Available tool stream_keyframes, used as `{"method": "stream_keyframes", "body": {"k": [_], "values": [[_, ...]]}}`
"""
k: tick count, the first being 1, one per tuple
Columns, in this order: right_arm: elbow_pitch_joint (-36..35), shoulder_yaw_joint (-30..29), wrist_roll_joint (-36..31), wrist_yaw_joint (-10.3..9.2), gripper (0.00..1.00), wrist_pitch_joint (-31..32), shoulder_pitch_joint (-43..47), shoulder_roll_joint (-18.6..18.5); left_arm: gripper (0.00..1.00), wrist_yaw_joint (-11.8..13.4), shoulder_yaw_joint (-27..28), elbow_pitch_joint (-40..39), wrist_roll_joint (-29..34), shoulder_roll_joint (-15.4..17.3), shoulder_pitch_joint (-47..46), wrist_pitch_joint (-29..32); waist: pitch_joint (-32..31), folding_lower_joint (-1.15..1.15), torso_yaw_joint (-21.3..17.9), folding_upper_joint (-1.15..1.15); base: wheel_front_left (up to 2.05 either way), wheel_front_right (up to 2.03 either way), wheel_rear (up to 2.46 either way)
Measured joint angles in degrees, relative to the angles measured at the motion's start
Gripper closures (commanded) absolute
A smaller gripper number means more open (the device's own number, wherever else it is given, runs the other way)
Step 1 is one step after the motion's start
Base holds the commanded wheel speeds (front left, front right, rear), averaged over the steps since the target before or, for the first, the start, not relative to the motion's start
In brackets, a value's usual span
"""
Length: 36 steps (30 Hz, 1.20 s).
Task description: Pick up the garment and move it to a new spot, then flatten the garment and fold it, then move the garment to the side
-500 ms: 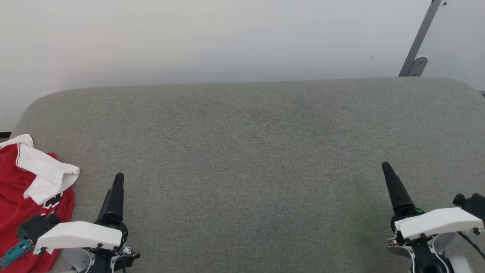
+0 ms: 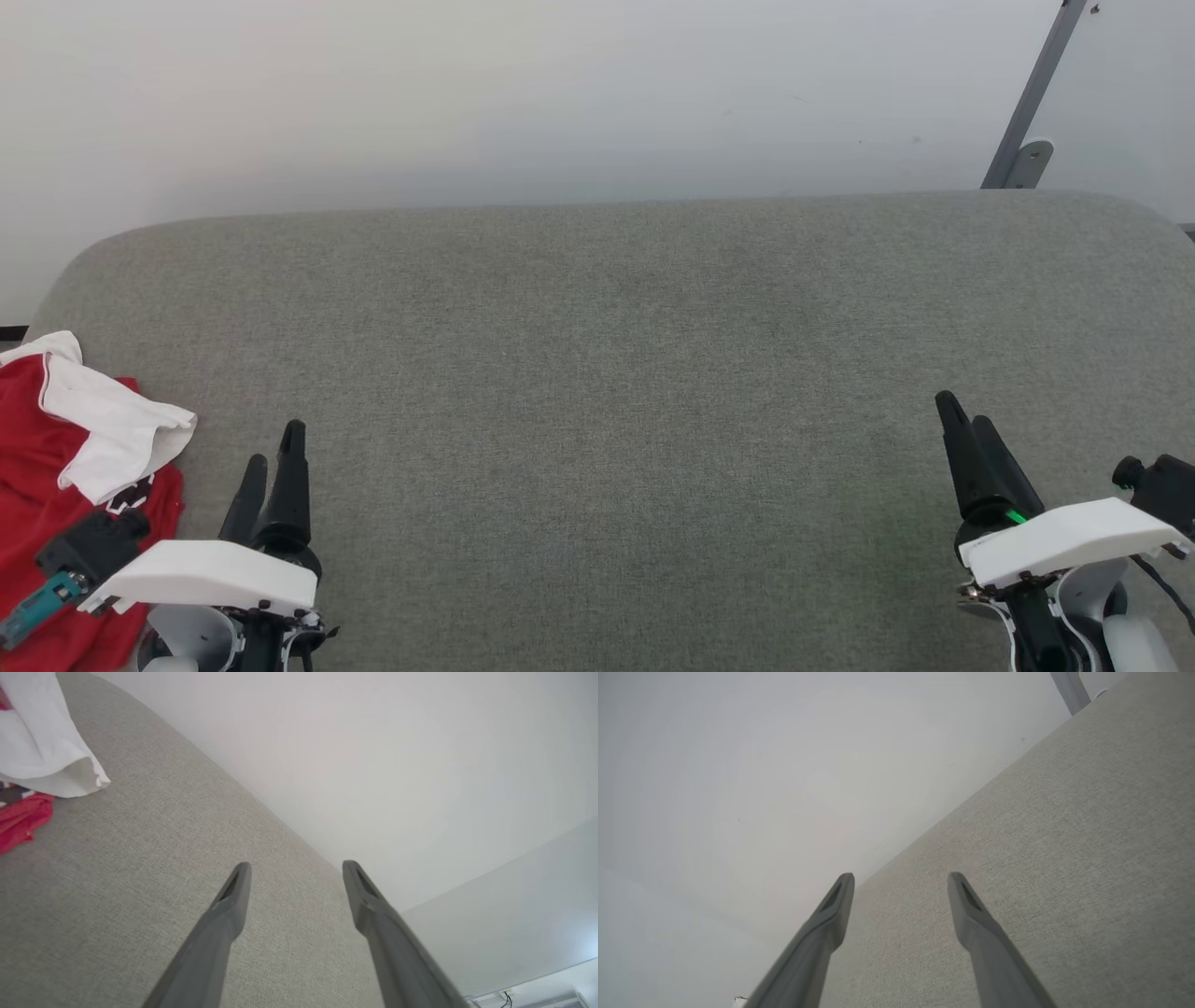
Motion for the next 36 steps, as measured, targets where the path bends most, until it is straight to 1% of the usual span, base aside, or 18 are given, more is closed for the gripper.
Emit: {"method": "stream_keyframes", "body": {"k": [11,36], "values": [[-1.36,-0.01,-6.72,0.0,0.0,-0.71,-0.53,-0.11,0.0,-0.02,-0.66,-1.24,6.44,1.07,0.01,-2.01,-0.08,0.0,0.13,0.0,0.0,0.0,0.0],[-3.77,-0.03,-19.18,0.0,0.0,-1.45,-0.81,-0.22,0.0,-0.1,-1.53,-3.1,18.44,2.41,0.36,-5.54,-0.62,0.0,-0.1,0.0,0.0,0.0,0.0]]}}
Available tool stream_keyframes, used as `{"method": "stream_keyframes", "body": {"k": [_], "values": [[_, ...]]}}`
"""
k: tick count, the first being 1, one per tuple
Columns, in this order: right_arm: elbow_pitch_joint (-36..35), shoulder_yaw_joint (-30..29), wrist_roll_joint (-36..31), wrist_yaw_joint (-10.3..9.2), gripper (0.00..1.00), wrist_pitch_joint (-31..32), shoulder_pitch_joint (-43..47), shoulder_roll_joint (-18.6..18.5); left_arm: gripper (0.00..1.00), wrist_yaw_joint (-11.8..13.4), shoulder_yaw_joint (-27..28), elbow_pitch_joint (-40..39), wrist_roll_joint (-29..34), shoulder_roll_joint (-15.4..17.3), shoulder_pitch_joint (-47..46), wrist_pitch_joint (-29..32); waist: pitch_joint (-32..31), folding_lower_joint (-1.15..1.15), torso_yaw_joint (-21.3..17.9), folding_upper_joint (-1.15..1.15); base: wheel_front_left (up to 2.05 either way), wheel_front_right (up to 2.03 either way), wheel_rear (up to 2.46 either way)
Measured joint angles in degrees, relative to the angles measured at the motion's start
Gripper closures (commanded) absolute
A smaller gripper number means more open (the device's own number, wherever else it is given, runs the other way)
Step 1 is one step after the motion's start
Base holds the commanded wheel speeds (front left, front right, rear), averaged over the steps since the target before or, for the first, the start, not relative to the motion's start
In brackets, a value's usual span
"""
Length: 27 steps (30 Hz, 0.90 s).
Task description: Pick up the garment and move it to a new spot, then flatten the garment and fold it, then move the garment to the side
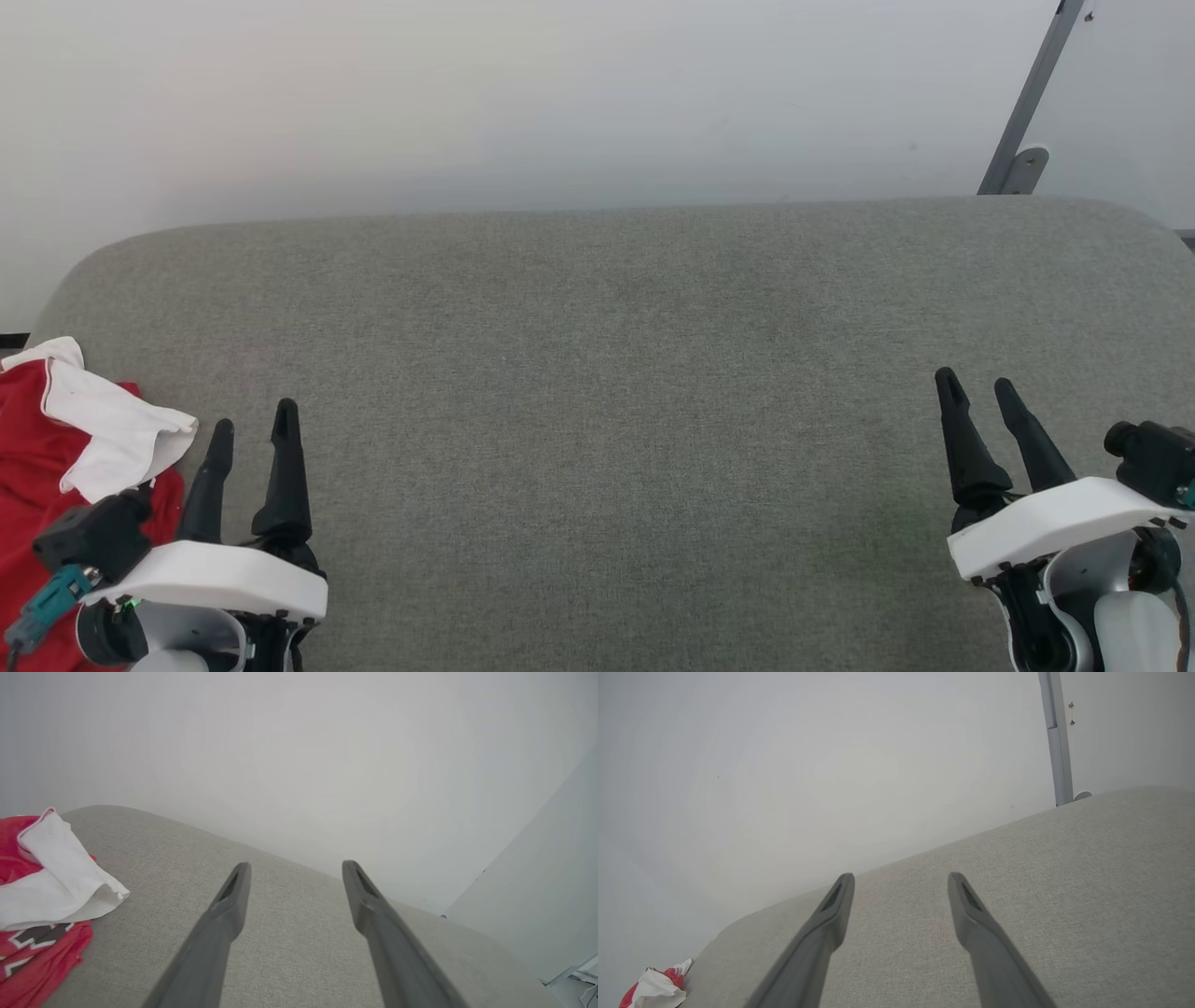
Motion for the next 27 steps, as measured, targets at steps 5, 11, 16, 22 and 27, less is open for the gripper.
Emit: {"method": "stream_keyframes", "body": {"k": [5,11,16,22,27], "values": [[-0.43,-0.04,-2.55,0.0,0.0,-0.07,0.01,-0.01,0.0,-0.07,-0.08,-0.32,2.42,0.27,0.53,-0.52,-0.08,0.0,-0.01,0.0,0.0,0.0,0.0],[-1.12,0.01,-5.44,0.0,0.0,-0.46,0.01,-0.15,0.0,-0.46,-0.43,-0.59,4.58,0.58,0.79,-1.31,-0.23,0.0,-0.1,0.0,0.0,0.0,0.0],[-1.51,0.08,-7.62,0.0,0.0,-0.52,0.02,-0.35,0.0,-0.51,-0.69,-0.66,6.7,0.9,0.85,-1.86,-0.36,0.0,-0.18,0.0,0.0,0.0,0.0],[-2.0,0.36,-10.43,0.01,0.0,-0.87,0.04,-0.76,0.0,-0.77,-1.49,-0.57,8.76,1.45,1.05,-2.57,-0.45,0.0,-0.22,0.0,0.0,0.0,0.0],[-2.45,0.53,-12.73,0.01,0.0,-1.01,0.15,-1.05,0.0,-0.82,-2.02,-0.56,10.31,2.08,1.05,-3.08,-0.52,0.0,-0.21,0.0,0.0,0.0,0.0]]}}
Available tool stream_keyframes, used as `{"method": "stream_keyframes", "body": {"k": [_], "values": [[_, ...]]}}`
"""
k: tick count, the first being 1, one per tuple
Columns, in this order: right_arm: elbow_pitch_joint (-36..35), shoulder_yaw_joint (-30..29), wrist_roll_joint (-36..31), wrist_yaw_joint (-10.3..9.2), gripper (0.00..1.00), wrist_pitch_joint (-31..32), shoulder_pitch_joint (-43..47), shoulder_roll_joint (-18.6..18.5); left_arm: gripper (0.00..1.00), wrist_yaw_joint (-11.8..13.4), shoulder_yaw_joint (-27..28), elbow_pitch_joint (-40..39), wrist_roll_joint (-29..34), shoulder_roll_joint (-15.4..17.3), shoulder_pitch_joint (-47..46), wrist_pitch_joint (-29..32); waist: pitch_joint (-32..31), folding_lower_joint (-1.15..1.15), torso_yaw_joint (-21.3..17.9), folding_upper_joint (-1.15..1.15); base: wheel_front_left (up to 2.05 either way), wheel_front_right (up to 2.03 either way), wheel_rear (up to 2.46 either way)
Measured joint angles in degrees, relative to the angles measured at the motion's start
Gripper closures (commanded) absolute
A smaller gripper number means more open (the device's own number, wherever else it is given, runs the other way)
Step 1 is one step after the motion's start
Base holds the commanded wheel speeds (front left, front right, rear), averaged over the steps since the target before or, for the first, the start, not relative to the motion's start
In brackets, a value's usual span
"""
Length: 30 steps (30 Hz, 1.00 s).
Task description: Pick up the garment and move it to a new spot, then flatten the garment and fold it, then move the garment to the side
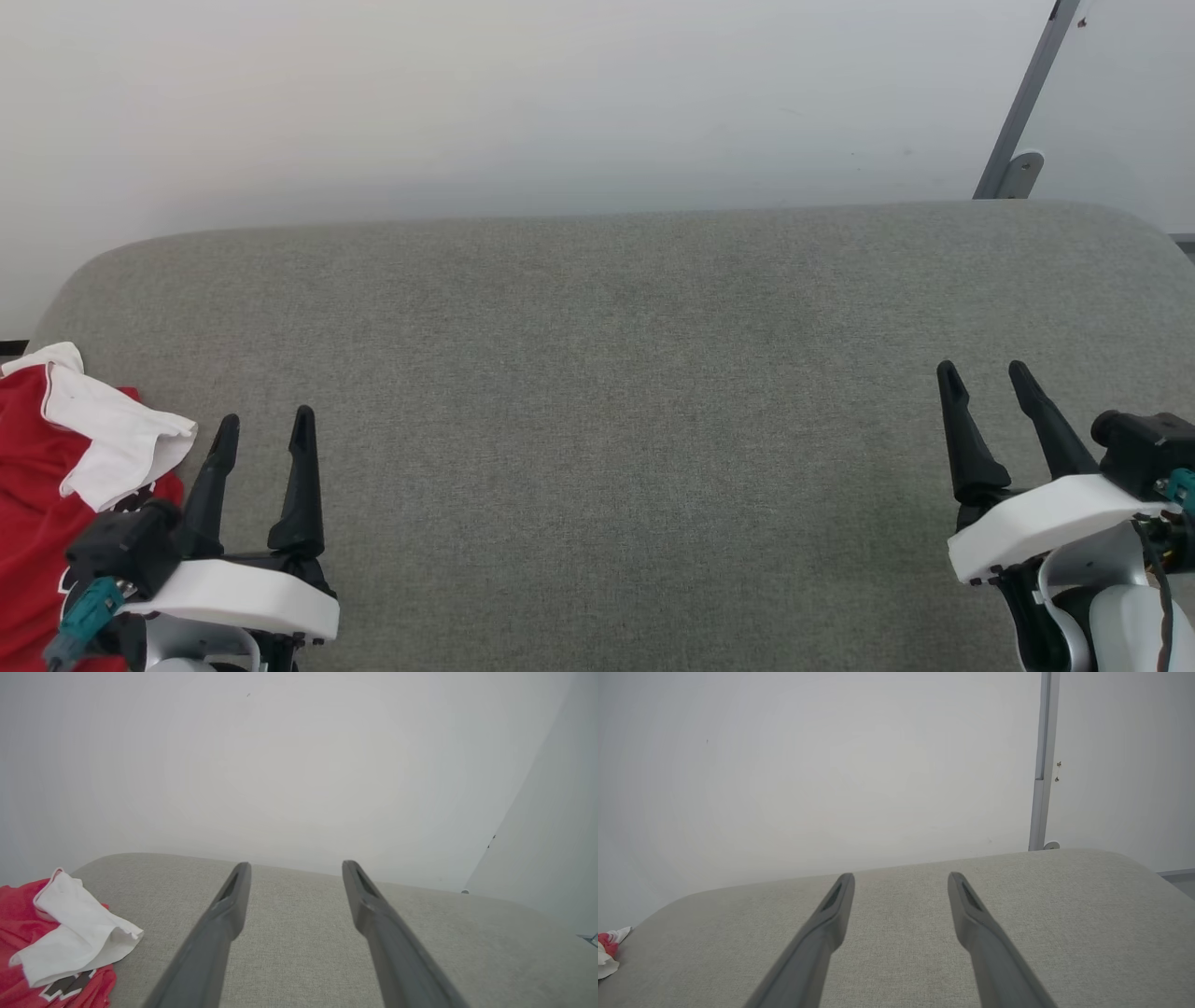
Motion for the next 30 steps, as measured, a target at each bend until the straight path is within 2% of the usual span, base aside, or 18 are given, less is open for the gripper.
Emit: {"method": "stream_keyframes", "body": {"k": [16,30], "values": [[-1.66,0.48,-6.6,0.0,0.0,-0.27,0.34,-0.4,0.0,0.02,-1.89,-0.94,4.33,1.53,0.07,-1.68,-0.11,0.0,-0.06,0.0,0.0,0.0,0.0],[-2.23,0.76,-6.91,0.0,0.0,-0.42,1.04,-0.4,0.0,0.59,-1.92,-0.73,3.6,1.55,0.05,-1.42,-0.24,0.0,1.02,0.0,0.0,0.0,0.0]]}}
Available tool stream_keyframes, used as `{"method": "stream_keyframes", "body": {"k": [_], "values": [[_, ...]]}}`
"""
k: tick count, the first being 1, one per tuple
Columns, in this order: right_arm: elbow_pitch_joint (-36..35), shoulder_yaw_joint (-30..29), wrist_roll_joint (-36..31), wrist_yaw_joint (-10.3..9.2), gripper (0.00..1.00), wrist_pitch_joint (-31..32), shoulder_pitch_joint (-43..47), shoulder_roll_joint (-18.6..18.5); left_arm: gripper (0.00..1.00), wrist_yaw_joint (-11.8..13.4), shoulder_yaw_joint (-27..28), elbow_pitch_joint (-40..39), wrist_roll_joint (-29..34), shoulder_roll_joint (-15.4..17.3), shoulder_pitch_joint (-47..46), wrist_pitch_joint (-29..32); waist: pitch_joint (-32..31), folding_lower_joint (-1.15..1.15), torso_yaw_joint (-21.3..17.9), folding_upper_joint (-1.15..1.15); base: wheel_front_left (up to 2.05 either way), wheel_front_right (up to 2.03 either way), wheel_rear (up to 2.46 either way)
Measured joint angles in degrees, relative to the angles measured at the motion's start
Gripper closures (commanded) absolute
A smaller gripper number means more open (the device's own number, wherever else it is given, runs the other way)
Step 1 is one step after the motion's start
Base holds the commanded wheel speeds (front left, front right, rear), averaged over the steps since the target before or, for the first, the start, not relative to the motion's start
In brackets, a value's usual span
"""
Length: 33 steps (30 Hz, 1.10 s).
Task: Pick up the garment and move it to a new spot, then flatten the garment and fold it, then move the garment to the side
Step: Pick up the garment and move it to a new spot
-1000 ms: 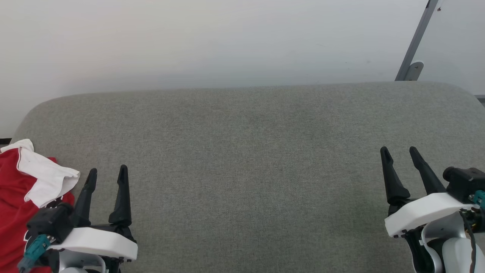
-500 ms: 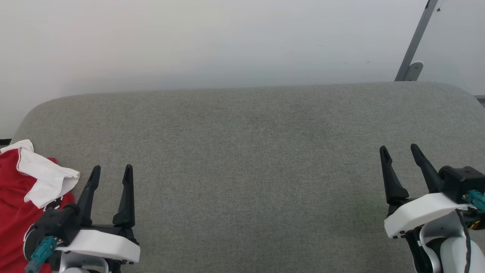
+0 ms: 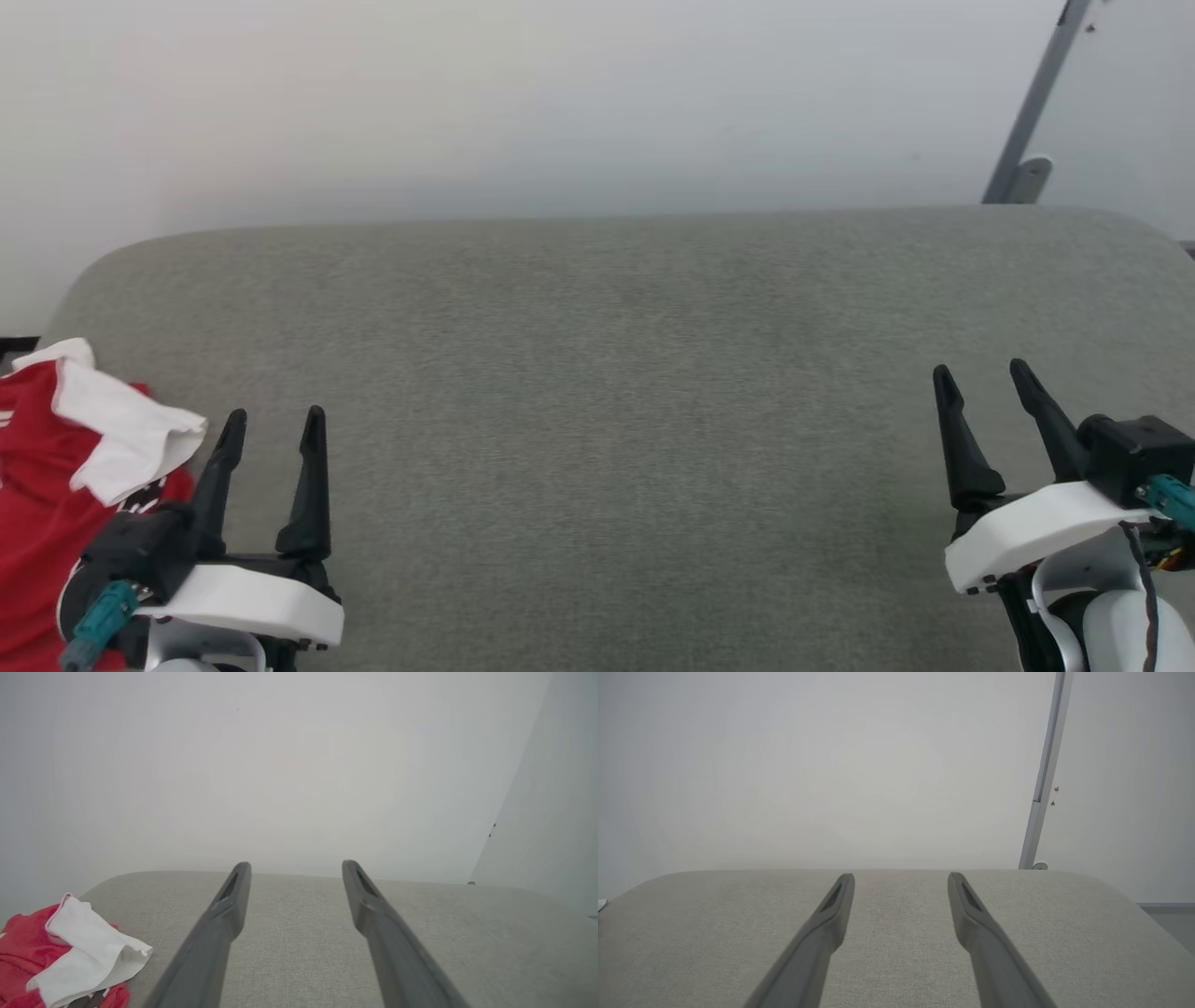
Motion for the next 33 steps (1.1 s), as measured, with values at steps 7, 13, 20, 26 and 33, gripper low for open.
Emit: {"method": "stream_keyframes", "body": {"k": [7,13,20,26,33], "values": [[-0.02,1.97,-0.01,0.0,0.0,0.57,-0.01,-0.42,0.0,2.55,2.37,0.49,-1.01,-0.24,0.05,0.11,-0.44,0.0,4.03,0.0,0.0,0.0,0.0],[-0.05,3.13,0.02,0.0,0.0,1.05,0.01,-0.73,0.0,4.1,3.72,0.27,-1.31,0.11,1.27,0.52,-1.0,0.0,8.31,0.0,0.0,0.0,0.0],[0.37,6.04,0.86,0.0,0.0,1.64,-0.29,-0.9,0.0,6.0,5.52,-0.97,-1.85,0.85,3.28,1.13,-1.9,0.0,14.73,0.0,0.0,0.0,0.0],[0.76,7.13,1.53,0.0,0.0,1.74,-0.35,-0.8,0.0,6.76,5.98,-2.25,-2.6,1.24,4.61,2.09,-2.55,0.0,19.87,0.0,0.0,0.0,0.0],[1.12,7.48,2.16,0.0,0.0,1.72,-0.34,-0.52,0.0,7.25,6.0,-3.54,-3.0,1.59,5.78,2.72,-2.89,0.0,24.42,0.0,0.0,0.0,0.0]]}}
